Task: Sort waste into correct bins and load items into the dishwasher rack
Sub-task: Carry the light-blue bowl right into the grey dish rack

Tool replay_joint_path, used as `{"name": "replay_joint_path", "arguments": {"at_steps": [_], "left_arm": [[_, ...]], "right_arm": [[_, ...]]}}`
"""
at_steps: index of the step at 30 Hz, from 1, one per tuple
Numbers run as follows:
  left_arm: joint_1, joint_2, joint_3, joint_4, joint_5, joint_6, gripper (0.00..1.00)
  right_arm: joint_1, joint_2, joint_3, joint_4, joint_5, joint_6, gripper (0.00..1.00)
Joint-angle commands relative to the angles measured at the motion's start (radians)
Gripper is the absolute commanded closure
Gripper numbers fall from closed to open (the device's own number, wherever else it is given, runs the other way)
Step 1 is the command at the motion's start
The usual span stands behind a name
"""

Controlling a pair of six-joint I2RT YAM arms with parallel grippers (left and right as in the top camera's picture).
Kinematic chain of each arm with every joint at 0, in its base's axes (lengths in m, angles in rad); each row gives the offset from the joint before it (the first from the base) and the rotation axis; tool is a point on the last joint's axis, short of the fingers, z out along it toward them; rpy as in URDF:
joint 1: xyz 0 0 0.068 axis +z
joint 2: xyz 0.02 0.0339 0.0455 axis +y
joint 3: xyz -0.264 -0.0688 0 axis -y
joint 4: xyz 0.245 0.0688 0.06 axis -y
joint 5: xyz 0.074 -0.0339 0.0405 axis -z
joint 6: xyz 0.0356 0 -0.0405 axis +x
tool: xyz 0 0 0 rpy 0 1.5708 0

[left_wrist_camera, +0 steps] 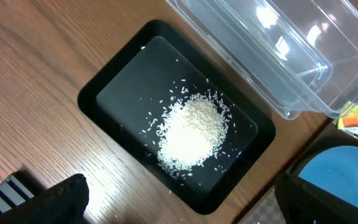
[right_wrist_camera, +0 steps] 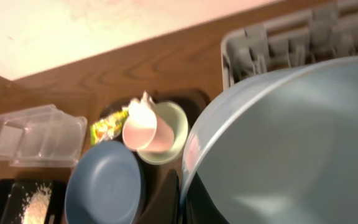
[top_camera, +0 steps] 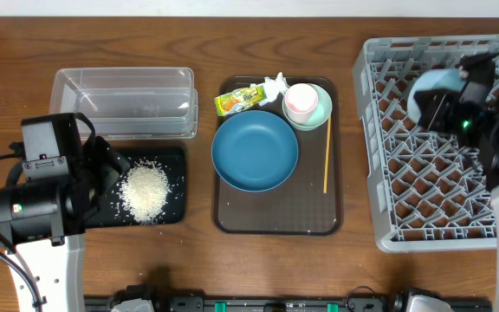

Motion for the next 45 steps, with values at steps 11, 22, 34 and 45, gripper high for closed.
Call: {"name": "replay_joint_path", "arguments": {"at_steps": [11, 22, 34, 45], "left_arm": [[0.003, -0.001, 0.012, -0.003, -0.009, -0.005, 0.03], [0.003, -0.001, 0.012, -0.003, -0.009, -0.005, 0.03], [0.003, -0.001, 0.012, -0.003, -0.009, -0.005, 0.03], [0.003, -0.001, 0.012, -0.003, -0.009, -0.005, 0.03]], "right_arm": [[-0.145, 0.333, -0.002, 0.319, -0.531, -0.04, 0.99], [-0.207, 0.571, -0.002, 0.491, -0.824, 0.034, 0.99], [-0.225, 0.637, -0.002, 0.549, -0.837, 0.075, 0.98], [-0.291, 0.637, -0.002, 0.497, -0.783, 0.093, 0.94]]}}
